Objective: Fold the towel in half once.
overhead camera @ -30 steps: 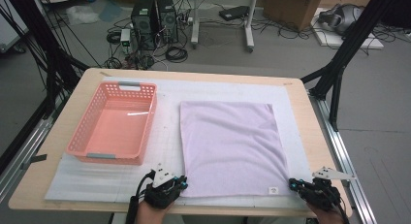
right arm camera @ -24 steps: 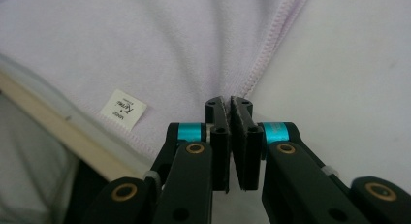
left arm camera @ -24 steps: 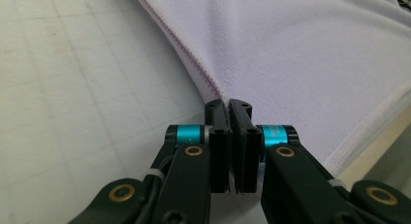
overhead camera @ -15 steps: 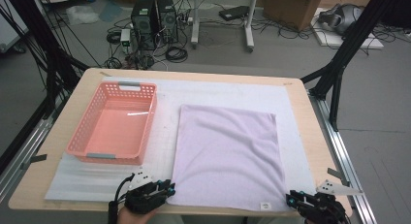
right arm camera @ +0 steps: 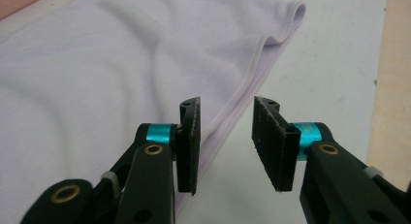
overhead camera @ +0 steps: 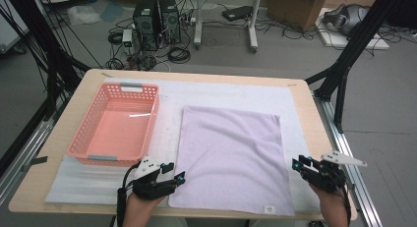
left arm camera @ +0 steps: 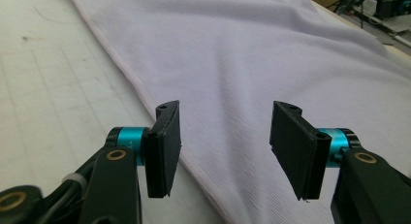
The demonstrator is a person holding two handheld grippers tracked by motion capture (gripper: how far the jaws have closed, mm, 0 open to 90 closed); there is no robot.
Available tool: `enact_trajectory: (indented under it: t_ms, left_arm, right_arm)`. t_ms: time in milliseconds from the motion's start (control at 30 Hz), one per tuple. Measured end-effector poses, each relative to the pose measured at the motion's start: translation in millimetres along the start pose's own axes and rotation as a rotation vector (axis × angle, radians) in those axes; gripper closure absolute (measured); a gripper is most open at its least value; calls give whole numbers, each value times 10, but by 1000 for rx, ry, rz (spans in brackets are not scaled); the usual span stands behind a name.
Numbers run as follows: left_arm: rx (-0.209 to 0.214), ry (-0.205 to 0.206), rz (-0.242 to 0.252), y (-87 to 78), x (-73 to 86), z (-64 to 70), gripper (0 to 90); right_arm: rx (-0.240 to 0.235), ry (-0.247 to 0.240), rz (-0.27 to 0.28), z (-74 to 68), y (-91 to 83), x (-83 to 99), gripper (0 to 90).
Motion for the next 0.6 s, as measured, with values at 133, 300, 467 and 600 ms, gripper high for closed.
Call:
enact_trajectory:
  t_ms: [133,300,467,600]
  left_arm:
    - [-9,13,2,82,-82,-100,447]
    - [-7,21,10,205,-165,-203,442]
    - [-8,19,23,294,-235,-250,435]
    - [-7,21,21,353,-280,-274,432]
  right_arm:
    - [17,-37,-15,99,298,-235,669]
    - [31,-99,-58,196,732,-554,654]
    - [50,-88,-80,302,1065,-796,580]
    - [64,-88,-100,355,1269,-925,586]
Point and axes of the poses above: each handheld gripper's, and its own axes: y roughly forward along the jaws, x roughly out of its underside, z roughly to its right, the point moved 3 cm from there along y, roughly forward along the jaws, and after that the axes turned 4 degrees about -z, right-handed, at the moved point
